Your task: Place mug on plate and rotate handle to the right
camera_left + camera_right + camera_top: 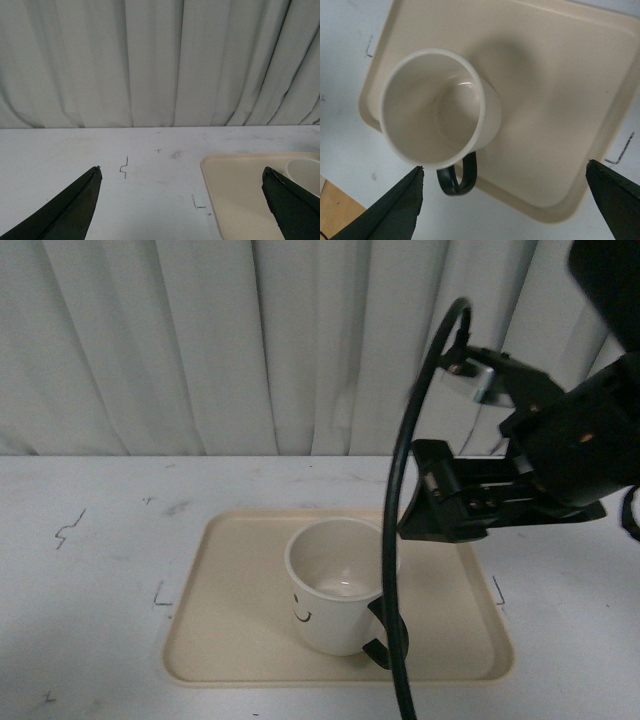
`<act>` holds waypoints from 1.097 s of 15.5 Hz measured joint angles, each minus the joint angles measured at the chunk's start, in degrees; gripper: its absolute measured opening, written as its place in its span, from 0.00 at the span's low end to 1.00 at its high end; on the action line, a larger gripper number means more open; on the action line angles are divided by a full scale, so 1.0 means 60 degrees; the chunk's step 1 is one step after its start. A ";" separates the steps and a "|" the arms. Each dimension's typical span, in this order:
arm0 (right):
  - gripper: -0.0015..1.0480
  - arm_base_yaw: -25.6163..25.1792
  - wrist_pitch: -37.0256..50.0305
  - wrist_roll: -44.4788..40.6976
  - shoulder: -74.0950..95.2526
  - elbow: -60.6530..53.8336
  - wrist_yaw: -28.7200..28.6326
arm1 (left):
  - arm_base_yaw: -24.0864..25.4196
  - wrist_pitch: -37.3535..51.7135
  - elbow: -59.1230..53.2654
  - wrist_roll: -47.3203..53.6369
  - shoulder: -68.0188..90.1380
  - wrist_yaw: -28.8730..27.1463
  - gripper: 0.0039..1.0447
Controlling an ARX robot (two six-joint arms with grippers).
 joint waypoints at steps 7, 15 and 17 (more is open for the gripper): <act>0.62 0.1286 -0.0608 0.1778 0.2320 0.1821 0.1413 | 0.0000 0.0000 0.0000 0.0000 0.0000 0.0000 0.94; 0.03 0.0703 -0.3887 -0.5508 0.2747 0.4732 0.1115 | 0.0000 -0.0004 0.0000 0.0000 0.0000 -0.0004 0.94; 0.03 0.0641 -0.4364 -0.6940 0.2903 0.4947 0.1235 | 0.0000 0.0000 0.0000 0.0000 0.0000 0.0000 0.94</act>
